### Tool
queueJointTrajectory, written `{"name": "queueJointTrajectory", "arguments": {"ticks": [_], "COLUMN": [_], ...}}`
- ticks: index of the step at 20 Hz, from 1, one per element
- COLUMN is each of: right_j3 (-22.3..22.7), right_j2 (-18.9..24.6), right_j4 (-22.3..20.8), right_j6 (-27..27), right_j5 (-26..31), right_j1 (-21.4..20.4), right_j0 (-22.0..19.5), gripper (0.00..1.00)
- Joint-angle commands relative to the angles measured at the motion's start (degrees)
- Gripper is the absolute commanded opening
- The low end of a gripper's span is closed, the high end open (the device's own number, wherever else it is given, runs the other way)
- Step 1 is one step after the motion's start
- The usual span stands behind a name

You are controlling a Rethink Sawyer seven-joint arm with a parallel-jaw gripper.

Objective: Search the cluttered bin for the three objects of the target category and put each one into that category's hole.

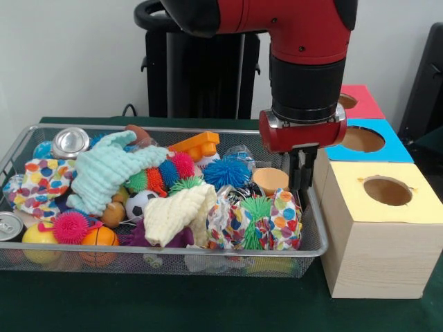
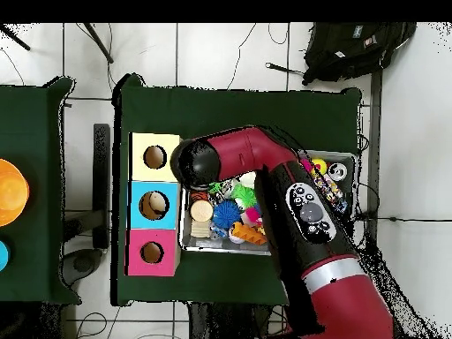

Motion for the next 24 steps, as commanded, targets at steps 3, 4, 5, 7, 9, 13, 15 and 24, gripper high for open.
{"name": "queueJointTrajectory", "arguments": {"ticks": [3, 4, 5, 7, 9, 13, 15, 24], "right_j3": [-1.24, -1.64, -2.04, -2.78, -3.54, -4.85, -5.34, -6.78], "right_j2": [1.32, 1.47, 1.62, 1.87, 2.04, 2.59, 2.77, 3.08], "right_j4": [-0.16, -0.07, 0.02, 0.13, 0.14, 0.19, 0.1, 0.54], "right_j6": [-10.55, -10.84, -11.14, -11.84, -12.5, -14.28, -14.64, -13.92], "right_j5": [7.57, 7.88, 8.2, 8.78, 9.34, 10.47, 10.96, 12.65], "right_j1": [2.64, 2.89, 3.15, 3.63, 3.86, 4.45, 4.46, 4.53], "right_j0": [-0.08, -0.16, -0.24, -0.49, -0.67, -1.48, -1.52, -1.42], "gripper": [0.0, 0.0, 0.0, 0.0, 0.0, 0.0, 0.0, 1.0]}}
